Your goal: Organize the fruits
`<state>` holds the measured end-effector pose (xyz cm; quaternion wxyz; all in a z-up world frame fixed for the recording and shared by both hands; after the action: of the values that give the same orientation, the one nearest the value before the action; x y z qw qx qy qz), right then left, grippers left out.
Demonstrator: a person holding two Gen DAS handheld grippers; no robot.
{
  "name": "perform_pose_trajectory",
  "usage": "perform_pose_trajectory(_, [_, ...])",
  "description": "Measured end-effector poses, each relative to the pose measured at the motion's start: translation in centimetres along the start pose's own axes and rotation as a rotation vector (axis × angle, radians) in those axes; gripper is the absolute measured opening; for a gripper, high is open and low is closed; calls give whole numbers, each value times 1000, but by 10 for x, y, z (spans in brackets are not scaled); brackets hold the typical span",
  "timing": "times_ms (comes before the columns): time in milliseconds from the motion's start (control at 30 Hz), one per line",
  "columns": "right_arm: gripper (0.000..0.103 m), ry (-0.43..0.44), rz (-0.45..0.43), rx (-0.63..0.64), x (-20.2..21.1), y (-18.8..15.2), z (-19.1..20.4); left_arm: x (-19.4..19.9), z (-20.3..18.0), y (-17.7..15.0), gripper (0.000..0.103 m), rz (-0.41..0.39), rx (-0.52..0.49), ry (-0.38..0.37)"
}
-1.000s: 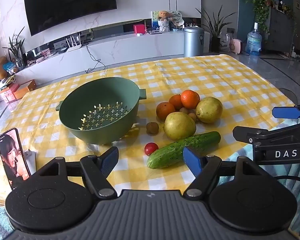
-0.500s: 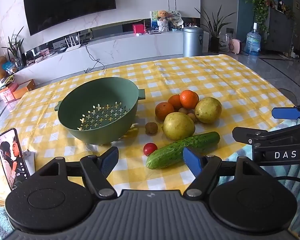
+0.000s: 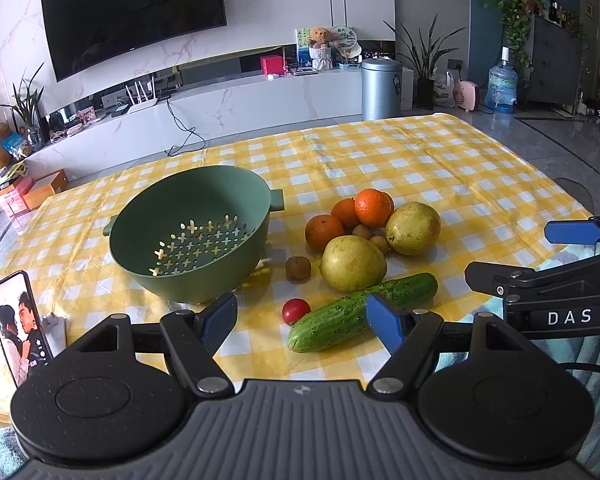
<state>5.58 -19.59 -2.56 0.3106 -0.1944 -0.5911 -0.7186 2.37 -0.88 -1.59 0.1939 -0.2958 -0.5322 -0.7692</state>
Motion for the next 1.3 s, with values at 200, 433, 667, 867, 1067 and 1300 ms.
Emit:
perform_pose_trajectory(200, [99,0,-3,-2,-1,0,-1,-5,3,2,87,-10,-1,-2])
perform_pose_trajectory(433, [99,-4,0,-13,-9,1,-3,-9,2,3,87,-7,-2,-10])
perform_pose_trajectory(667, [99,-3,9,-21,-14,1,-4,-15,2,3,87,-1,0,-18])
perform_pose_trajectory(867, [99,-4,18,-25,-18,0,-5,-17,2,1,87,8,2,-22])
perform_pose_trajectory(1067, [99,-5,23,-31,-21,0,-6,-18,2,-1,87,15,2,-29])
perform_pose_trajectory(1300, [99,-6,26,-32,-22,0,-7,-19,1,0,87,17,3,-31])
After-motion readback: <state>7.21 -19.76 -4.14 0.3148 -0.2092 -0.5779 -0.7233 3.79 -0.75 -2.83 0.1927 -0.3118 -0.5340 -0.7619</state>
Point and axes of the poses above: each gripper's, at about its wrist camera, not at the fingertips, and x roughly against the way its jaws point, z to its left, y to its top, the point moved 2 cm from there along -x, roughly the way its jaws point, and after that the axes turned 13 degrees about -x, right-handed, at the moved point
